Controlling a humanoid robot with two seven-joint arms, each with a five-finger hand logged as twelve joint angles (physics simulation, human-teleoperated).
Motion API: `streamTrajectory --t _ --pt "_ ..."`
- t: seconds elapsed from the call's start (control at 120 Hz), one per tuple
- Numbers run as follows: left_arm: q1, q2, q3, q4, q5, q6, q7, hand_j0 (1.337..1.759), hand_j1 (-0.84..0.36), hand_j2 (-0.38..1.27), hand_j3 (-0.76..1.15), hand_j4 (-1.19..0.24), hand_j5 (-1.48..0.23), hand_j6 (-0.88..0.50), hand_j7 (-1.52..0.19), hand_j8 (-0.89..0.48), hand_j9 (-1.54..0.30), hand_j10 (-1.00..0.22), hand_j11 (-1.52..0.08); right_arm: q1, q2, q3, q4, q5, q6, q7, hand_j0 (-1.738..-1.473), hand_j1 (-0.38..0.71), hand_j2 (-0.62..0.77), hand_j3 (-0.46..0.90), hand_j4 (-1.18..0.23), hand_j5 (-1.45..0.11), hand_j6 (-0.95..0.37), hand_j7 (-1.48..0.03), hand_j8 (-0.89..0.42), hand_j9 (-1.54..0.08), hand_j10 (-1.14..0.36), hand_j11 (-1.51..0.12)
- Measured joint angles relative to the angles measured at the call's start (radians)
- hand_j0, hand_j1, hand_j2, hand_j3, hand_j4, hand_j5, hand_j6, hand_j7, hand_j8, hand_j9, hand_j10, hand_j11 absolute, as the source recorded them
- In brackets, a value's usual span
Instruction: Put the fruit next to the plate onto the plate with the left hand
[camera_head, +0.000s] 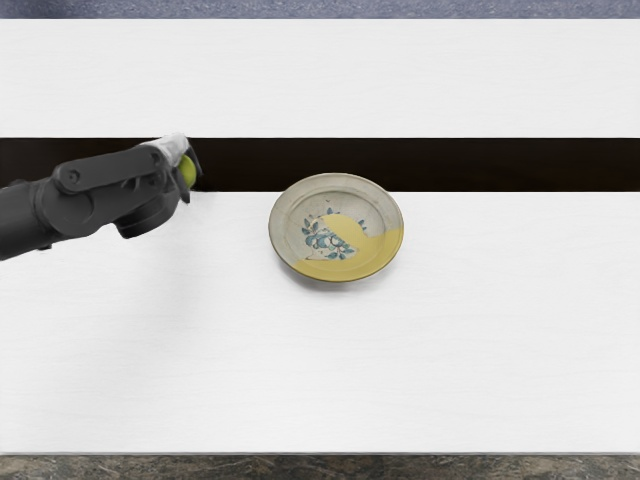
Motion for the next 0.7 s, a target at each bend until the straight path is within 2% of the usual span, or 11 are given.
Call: streamTrajectory --t 0.125,0.225,0.35,0.508,0.7 --pt "-0.106 0.114 -0.003 -0.139 -0.092 -0.046 0.000 1.636 -0.43 0.32 0.08 -0.56 -1.05 -0.20 -1.05 -0.18 -1.05 -0.41 -1.06 0.000 0.000 0.000 0.000 0.000 0.000 0.000 -1.658 -0.31 -0.01 0.00 -0.04 -0.05 -0.04 -0.05 -0.04 -0.05 -0.03 -0.05" --pt "-0.145 0.137 -0.017 -0.241 -0.181 -0.101 -0.001 1.633 -0.44 0.34 0.05 -0.53 -1.08 -0.18 -1.07 -0.16 -1.07 -0.39 -1.08 0.001 0.000 -0.001 0.000 0.000 0.000 0.000 -1.658 -0.31 -0.01 0.00 -0.04 -0.05 -0.04 -0.05 -0.04 -0.05 -0.03 -0.05" --pt "-0.207 0.137 -0.039 -0.336 -0.273 -0.145 -0.001 1.631 -0.45 0.31 0.03 -0.51 -1.11 -0.15 -1.10 -0.14 -1.09 -0.38 -1.09 0.003 0.000 -0.001 0.000 0.000 0.000 0.000 -1.658 -0.31 -0.01 0.00 -0.04 -0.05 -0.04 -0.05 -0.04 -0.05 -0.03 -0.05" --pt "-0.249 0.090 -0.053 -0.407 -0.325 -0.158 -0.001 1.632 -0.43 0.32 0.01 -0.54 -1.11 -0.19 -1.10 -0.16 -1.10 -0.40 -1.09 0.003 0.000 -0.001 0.000 0.000 0.000 0.000 -1.658 -0.31 -0.01 0.00 -0.04 -0.05 -0.04 -0.05 -0.04 -0.05 -0.03 -0.05" --pt "-0.254 -0.022 -0.062 -0.426 -0.339 -0.149 -0.001 1.632 -0.40 0.29 0.00 -0.60 -1.08 -0.22 -1.09 -0.18 -1.09 -0.41 -1.09 0.003 0.000 -0.001 0.000 0.000 0.000 0.000 -1.658 -0.31 -0.01 0.00 -0.03 -0.05 -0.04 -0.05 -0.03 -0.05 -0.03 -0.05"
